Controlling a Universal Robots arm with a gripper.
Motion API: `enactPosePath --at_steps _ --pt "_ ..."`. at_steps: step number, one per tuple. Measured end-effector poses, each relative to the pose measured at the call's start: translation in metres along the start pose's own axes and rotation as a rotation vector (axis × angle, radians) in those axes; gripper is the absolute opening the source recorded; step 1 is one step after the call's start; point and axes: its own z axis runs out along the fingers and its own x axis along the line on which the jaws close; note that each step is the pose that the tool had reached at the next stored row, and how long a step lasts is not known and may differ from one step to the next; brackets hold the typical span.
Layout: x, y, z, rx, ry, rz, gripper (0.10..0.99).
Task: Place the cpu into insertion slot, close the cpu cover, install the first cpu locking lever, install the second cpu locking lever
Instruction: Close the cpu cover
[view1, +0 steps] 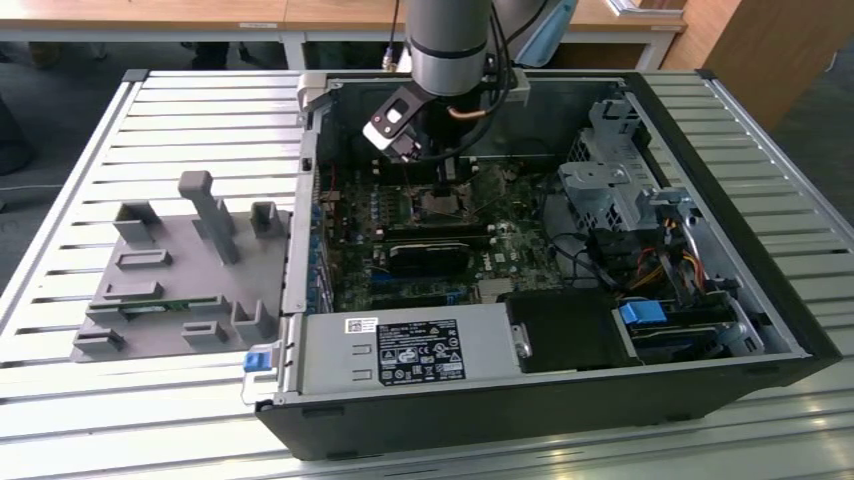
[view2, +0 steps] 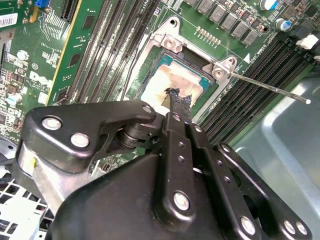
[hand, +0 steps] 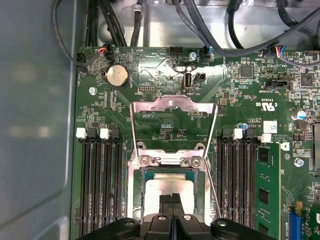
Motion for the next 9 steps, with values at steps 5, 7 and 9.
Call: enactPosePath --at_steps 5,7,9 --pt "0.0 0.0001 -0.0015 0.0 -0.0002 0.0 0.106" --pt "0.0 0.0001 -0.0017 0.0 -0.0001 0.0 0.106" --pt "0.0 0.0001 -0.0021 0.0 -0.0002 0.0 0.106"
